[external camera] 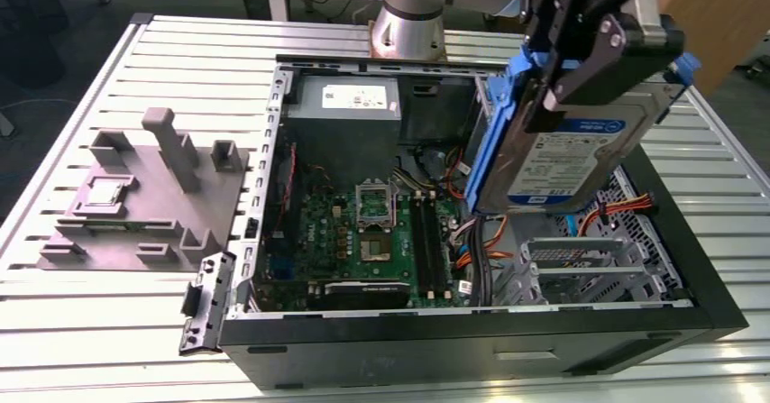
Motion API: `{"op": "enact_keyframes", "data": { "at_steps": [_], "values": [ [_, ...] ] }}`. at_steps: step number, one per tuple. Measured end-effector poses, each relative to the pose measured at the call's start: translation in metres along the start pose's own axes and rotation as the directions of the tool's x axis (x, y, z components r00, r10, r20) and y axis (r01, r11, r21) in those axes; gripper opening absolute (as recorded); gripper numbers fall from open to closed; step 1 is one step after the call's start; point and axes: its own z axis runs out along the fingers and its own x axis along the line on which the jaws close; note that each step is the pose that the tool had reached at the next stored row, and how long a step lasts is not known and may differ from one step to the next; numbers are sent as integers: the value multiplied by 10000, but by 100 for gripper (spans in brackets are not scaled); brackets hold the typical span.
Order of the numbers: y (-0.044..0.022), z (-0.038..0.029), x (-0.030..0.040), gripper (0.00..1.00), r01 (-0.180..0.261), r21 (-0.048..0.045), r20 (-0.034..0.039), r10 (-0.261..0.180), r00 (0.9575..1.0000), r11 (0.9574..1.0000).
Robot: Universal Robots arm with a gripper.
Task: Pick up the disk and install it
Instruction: 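Insert the disk into the insertion slot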
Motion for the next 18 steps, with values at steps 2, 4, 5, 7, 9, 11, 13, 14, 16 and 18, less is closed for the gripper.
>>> {"op": "enact_keyframes", "data": {
  "at_steps": [2, 4, 5, 7, 9, 11, 13, 14, 16, 18],
  "values": [
    [-52, 13, 25, 37, 1, 0, 0, -1, 10000, 10000],
    [-95, 25, 53, 37, 1, -1, -1, -1, 10000, 10000],
    [-117, 32, 69, 37, 0, -1, 0, 0, 10000, 10000],
    [-155, 44, 96, 37, 0, 0, 0, 0, 10000, 10000],
    [-194, 56, 119, 37, 0, 0, 0, 0, 10000, 10000],
    [-234, 71, 138, 37, -2, 0, 0, 2, 10000, 10000],
    [-280, 86, 149, 37, -6, 0, 2, 6, 10000, 10000],
    [-293, 88, 150, 37, -7, 0, 0, 7, 10000, 10000],
    [-295, 88, 149, 37, -7, -1, -2, 7, 10000, 10000],
    [-296, 88, 150, 37, -10, -1, -5, 10, 10000, 10000]
  ]
}}
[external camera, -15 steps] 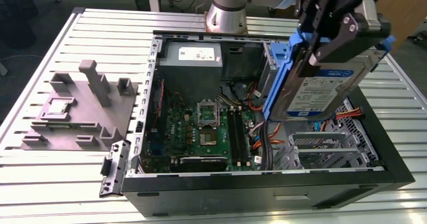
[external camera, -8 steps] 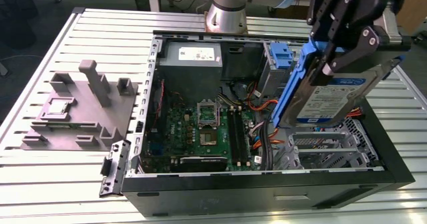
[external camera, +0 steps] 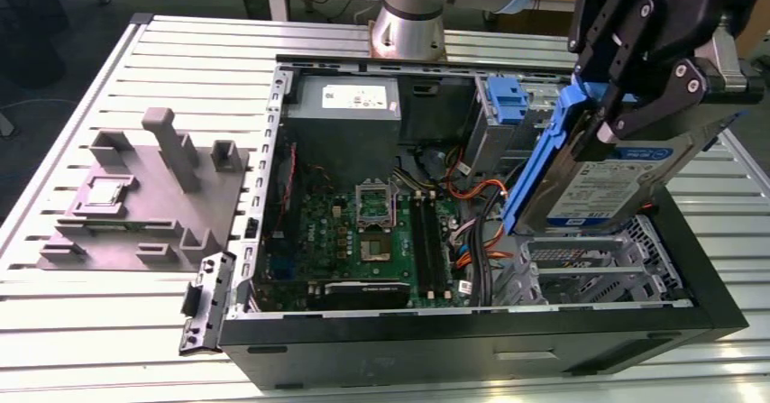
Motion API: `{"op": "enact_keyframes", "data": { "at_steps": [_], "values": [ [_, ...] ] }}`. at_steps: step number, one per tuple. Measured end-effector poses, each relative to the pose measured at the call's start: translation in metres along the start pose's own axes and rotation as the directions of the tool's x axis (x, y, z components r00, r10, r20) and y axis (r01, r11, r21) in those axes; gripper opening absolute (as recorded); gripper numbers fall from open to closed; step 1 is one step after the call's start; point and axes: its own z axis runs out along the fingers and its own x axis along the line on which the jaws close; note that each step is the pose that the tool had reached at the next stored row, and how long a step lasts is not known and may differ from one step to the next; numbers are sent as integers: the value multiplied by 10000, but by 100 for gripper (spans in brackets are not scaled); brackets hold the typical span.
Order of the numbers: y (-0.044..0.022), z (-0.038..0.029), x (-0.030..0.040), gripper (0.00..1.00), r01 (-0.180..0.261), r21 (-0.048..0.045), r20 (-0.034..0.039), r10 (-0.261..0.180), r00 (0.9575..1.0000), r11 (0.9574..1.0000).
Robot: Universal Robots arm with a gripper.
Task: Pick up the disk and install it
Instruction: 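Insert the disk into the insertion slot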
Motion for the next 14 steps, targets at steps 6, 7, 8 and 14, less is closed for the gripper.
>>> {"op": "enact_keyframes", "data": {
  "at_steps": [6, 7, 8, 14],
  "values": [
    [-79, 38, 9, 37, -89, 1, -8, 89, 10000, 10000],
    [-102, 49, 12, 37, -95, 1, -8, 95, 10000, 10000],
    [-121, 59, 14, 37, -103, 0, -9, 103, 9999, 9999],
    [-224, 129, 41, 37, -148, 0, -10, 148, 9999, 9999]
  ]
}}
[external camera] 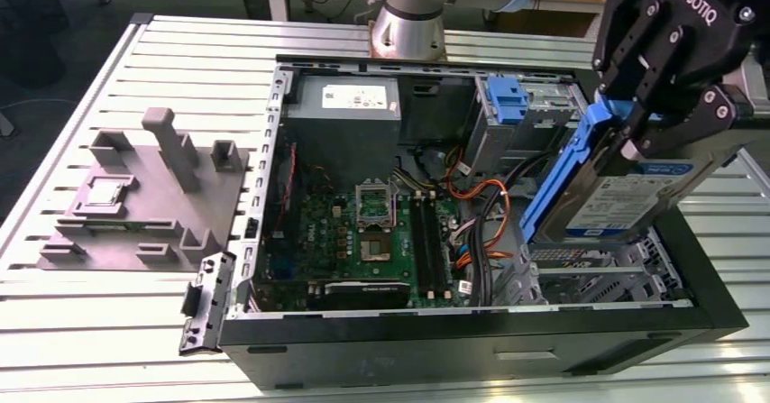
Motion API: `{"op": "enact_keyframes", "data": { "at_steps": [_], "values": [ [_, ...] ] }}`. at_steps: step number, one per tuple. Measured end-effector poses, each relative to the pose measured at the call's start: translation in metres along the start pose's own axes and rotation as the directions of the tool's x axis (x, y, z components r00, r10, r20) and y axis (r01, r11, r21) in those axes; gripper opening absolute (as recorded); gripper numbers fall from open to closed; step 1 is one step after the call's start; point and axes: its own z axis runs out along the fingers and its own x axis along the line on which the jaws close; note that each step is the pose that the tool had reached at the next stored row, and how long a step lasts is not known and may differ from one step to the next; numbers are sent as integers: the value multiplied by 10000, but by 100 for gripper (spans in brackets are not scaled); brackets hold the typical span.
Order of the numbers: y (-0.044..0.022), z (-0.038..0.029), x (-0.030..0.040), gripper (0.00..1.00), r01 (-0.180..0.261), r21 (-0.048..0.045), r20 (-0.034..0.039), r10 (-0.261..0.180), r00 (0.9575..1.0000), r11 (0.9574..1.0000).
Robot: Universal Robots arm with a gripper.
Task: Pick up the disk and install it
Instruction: 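Insert the disk into the insertion slot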
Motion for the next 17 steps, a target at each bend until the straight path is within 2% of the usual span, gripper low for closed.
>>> {"op": "enact_keyframes", "data": {
  "at_steps": [4, 10, 17],
  "values": [
    [-54, 57, 17, 37, -9, 0, 1, 9, 10000, 10000],
    [-134, 100, 28, 37, -42, -2, -4, 42, 10000, 10000],
    [-144, 172, 48, 37, -41, -6, -2, 41, 10000, 10000]
  ]
}}
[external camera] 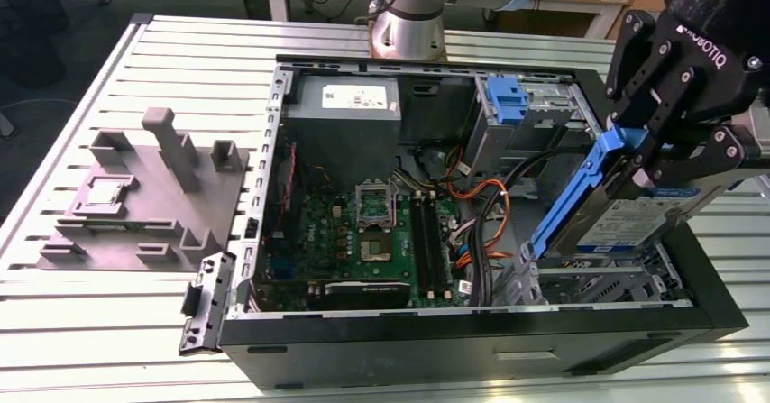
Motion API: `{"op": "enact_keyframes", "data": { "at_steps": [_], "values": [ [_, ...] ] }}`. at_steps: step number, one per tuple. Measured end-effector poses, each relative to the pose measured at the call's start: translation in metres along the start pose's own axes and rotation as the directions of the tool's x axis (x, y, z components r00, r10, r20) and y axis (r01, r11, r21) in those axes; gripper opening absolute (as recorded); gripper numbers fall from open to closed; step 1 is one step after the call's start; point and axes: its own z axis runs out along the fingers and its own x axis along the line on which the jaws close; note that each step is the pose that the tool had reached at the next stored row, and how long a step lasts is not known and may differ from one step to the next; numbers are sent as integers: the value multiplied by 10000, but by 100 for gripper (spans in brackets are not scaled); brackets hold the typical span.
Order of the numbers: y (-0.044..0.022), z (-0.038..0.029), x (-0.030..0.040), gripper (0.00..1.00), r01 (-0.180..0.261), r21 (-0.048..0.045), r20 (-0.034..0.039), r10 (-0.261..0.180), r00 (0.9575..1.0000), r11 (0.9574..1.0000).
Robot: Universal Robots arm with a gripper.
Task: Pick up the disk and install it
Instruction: 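Insert the disk into the insertion slot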
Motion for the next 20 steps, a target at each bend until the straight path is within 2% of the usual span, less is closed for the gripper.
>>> {"op": "enact_keyframes", "data": {
  "at_steps": [16, 20],
  "values": [
    [2, 126, 10, 37, -38, -1, 1, 38, 10000, 10000],
    [3, 128, 10, 37, -39, -1, -2, 39, 10000, 10000]
  ]
}}
